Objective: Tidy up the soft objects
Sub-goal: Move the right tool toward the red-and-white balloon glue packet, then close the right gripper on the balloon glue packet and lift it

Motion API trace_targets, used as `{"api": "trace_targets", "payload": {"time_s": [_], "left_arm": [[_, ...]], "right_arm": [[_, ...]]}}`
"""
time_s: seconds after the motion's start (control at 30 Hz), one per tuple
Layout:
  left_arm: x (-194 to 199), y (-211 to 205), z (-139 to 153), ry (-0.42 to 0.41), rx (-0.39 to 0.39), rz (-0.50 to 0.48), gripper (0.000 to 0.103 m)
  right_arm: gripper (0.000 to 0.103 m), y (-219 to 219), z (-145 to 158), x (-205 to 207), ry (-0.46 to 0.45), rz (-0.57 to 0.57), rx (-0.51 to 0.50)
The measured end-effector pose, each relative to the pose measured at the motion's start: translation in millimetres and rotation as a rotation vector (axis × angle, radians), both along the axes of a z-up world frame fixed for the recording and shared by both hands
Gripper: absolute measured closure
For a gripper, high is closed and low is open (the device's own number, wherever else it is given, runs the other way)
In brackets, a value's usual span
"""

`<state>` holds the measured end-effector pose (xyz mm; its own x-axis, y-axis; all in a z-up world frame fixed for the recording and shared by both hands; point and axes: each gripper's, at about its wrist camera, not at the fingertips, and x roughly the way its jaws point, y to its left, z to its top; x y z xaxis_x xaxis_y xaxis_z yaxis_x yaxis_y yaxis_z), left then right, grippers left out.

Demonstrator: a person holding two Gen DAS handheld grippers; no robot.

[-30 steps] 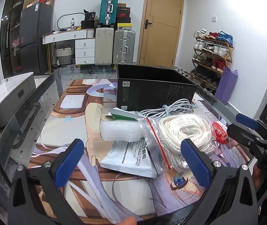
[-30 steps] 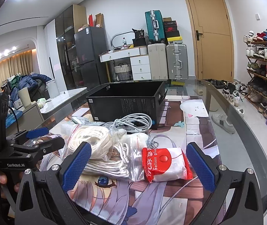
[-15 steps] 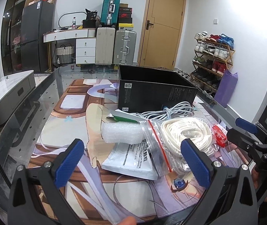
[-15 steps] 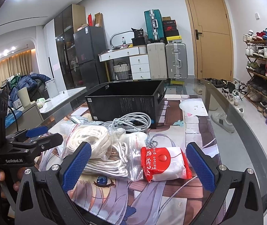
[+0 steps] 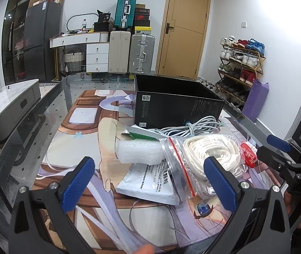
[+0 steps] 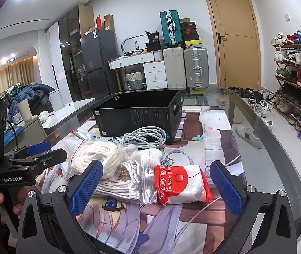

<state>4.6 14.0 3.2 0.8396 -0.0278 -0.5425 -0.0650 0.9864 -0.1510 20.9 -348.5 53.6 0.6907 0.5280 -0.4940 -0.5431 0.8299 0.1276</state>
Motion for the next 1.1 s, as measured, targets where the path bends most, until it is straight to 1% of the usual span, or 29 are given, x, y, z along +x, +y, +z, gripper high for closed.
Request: {"api": "trace_targets", "payload": {"time_s": [0.4, 0.73, 0.87, 1.1], "left_arm": [[1, 2, -2, 0.002, 0.012, 0.008, 0.0], [0, 1, -5, 0.004, 0.021, 0.012, 0.0], [1, 3, -7, 0.007, 0.015, 0.015, 0.0], [5, 8, -6, 0.015, -0.007, 0.022, 0.0]], "right_arm": [[0.0, -2, -3, 5, 0.008, -0.019, -0.01], [0.0, -3, -6, 10, 0.022, -0.058, -0.029], [0.0, -6, -9, 16, 0.046, -0.104, -0.039], [0.0, -6, -23, 33, 0.134, -0.186, -0.093]]}}
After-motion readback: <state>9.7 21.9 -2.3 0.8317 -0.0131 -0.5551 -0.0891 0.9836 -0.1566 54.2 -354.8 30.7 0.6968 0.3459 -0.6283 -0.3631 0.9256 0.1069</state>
